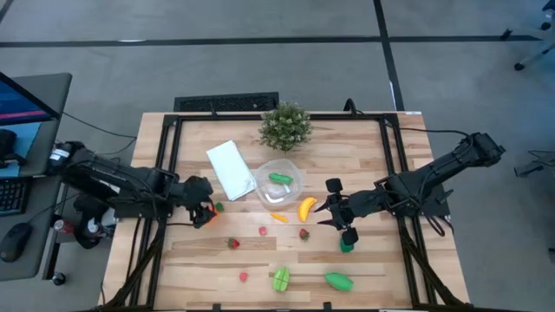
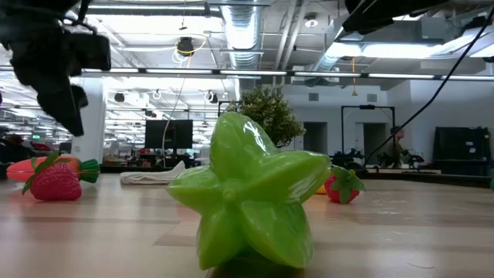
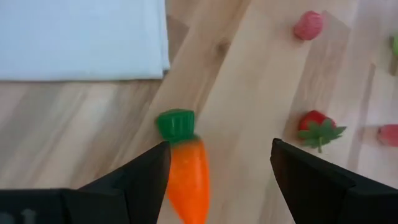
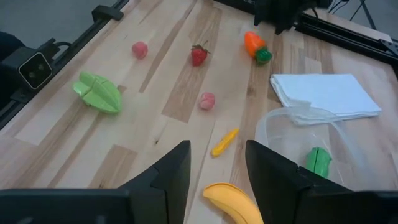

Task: Pick and placing Produce into tupperware
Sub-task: Put the orange carrot into the transparent bin

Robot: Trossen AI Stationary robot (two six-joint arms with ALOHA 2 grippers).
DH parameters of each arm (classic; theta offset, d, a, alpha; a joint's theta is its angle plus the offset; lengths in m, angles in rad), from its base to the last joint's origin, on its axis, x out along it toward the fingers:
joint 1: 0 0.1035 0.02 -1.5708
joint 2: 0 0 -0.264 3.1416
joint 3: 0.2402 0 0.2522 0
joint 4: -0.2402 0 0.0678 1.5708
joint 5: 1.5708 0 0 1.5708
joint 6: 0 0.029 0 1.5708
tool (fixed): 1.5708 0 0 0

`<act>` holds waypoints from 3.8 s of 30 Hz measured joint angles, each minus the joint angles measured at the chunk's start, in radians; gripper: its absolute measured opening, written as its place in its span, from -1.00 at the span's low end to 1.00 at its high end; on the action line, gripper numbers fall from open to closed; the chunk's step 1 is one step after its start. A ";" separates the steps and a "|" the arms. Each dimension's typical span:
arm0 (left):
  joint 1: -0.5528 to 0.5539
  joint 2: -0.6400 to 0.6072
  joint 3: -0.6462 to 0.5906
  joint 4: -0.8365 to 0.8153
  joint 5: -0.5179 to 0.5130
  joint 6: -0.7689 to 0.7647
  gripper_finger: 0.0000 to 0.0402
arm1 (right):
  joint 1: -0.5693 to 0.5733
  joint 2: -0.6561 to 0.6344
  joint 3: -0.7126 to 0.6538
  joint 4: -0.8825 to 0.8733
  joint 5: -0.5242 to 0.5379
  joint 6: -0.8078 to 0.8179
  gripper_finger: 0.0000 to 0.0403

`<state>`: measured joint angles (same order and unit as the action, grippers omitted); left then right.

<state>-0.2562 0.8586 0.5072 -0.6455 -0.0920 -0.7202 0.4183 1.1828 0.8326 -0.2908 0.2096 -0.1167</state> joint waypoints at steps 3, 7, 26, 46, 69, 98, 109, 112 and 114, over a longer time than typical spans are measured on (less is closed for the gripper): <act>-0.042 0.067 0.072 -0.116 -0.064 -0.020 0.32 | 0.000 0.000 0.000 -0.022 -0.001 0.023 -0.28; -0.092 0.154 0.113 -0.183 -0.135 -0.087 0.32 | 0.000 0.000 0.000 -0.039 -0.001 0.041 -0.28; -0.113 0.339 0.115 -0.164 -0.149 -0.131 0.32 | -0.002 0.000 0.000 -0.023 0.000 0.031 -0.28; -0.113 0.339 0.047 -0.010 -0.129 -0.115 0.32 | 0.000 0.000 0.000 -0.023 -0.001 0.038 -0.28; -0.113 0.339 0.000 0.070 -0.140 -0.071 0.32 | 0.000 0.000 -0.001 -0.013 -0.002 0.061 -0.28; -0.113 0.446 0.000 0.123 -0.121 -0.024 0.08 | 0.000 0.000 -0.004 -0.015 -0.001 0.064 -0.28; -0.113 0.445 0.000 0.122 -0.121 -0.024 -0.02 | 0.000 0.000 -0.004 -0.015 -0.001 0.064 -0.28; -0.113 0.445 0.000 0.122 -0.122 -0.024 -0.01 | 0.000 0.000 -0.004 -0.015 -0.001 0.064 -0.28; -0.113 0.445 0.000 0.122 -0.122 -0.024 -0.01 | 0.000 0.000 -0.004 -0.015 -0.001 0.064 -0.28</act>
<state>-0.3691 1.3041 0.5072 -0.5236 -0.2138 -0.7444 0.4185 1.1828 0.8284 -0.3058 0.2083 -0.0525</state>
